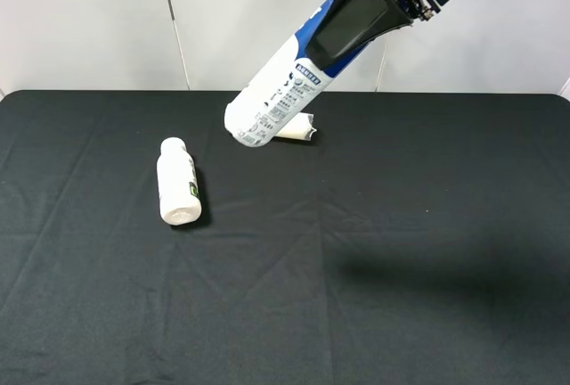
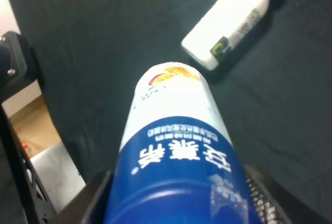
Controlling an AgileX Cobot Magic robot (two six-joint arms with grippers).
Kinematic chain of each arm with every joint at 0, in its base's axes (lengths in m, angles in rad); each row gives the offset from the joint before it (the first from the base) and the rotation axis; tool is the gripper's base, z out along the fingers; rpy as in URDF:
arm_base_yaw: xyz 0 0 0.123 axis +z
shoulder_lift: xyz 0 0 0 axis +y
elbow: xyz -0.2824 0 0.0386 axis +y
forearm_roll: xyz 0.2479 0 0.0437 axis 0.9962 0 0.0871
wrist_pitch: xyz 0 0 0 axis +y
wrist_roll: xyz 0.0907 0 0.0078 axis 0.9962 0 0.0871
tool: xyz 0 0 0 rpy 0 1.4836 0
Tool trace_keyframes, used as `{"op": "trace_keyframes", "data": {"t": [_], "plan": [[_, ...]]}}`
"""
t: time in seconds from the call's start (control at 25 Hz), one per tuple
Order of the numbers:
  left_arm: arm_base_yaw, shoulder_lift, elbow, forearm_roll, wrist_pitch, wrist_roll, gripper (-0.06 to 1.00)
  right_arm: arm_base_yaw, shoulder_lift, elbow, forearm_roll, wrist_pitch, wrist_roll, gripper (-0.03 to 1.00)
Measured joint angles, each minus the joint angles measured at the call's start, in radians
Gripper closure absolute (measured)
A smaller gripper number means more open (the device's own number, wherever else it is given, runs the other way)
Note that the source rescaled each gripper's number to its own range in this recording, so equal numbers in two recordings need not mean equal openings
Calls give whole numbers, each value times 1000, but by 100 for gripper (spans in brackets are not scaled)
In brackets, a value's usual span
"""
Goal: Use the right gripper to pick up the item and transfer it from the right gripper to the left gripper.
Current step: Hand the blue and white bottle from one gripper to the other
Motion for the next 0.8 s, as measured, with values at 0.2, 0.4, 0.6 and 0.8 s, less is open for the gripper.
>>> {"op": "trace_keyframes", "data": {"t": [0.2, 0.4, 0.6, 0.8], "plan": [[0, 86, -33, -87, -23, 130, -4, 12, 0, 0, -3, 0, 0, 96], [0, 240, -83, -207, -58, 315, -4, 12, 0, 0, -5, 0, 0, 96], [-51, 361, -102, -305, -133, 419, -3, 12, 0, 0, -5, 0, 0, 96], [-176, 461, -126, -306, -147, 468, -3, 12, 0, 0, -5, 0, 0, 96]]}}
